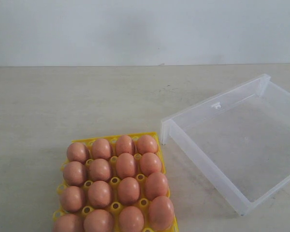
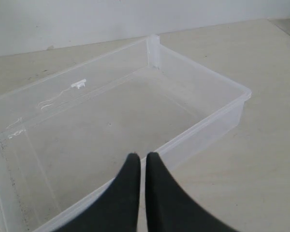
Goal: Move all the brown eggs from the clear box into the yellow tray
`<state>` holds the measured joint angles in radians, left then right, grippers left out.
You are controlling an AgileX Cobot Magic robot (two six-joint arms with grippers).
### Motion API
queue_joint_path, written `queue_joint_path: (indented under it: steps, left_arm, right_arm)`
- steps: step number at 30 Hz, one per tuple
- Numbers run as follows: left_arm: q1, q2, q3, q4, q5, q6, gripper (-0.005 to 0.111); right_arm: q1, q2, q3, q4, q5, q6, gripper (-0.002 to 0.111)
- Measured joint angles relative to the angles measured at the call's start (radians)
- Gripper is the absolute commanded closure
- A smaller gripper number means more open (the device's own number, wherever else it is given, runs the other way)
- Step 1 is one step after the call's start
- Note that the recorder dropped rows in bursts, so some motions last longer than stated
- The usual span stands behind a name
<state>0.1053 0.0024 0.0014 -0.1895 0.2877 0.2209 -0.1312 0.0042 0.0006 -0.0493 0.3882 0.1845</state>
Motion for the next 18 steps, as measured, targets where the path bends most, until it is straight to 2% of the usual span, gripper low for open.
queue_joint_path:
  steps: [18]
  left_arm:
    - [0.002, 0.0, 0.0, 0.0, 0.011, 0.0, 0.103]
  right_arm:
    - [0.0, 0.0, 0.0, 0.0, -0.006, -0.003, 0.109]
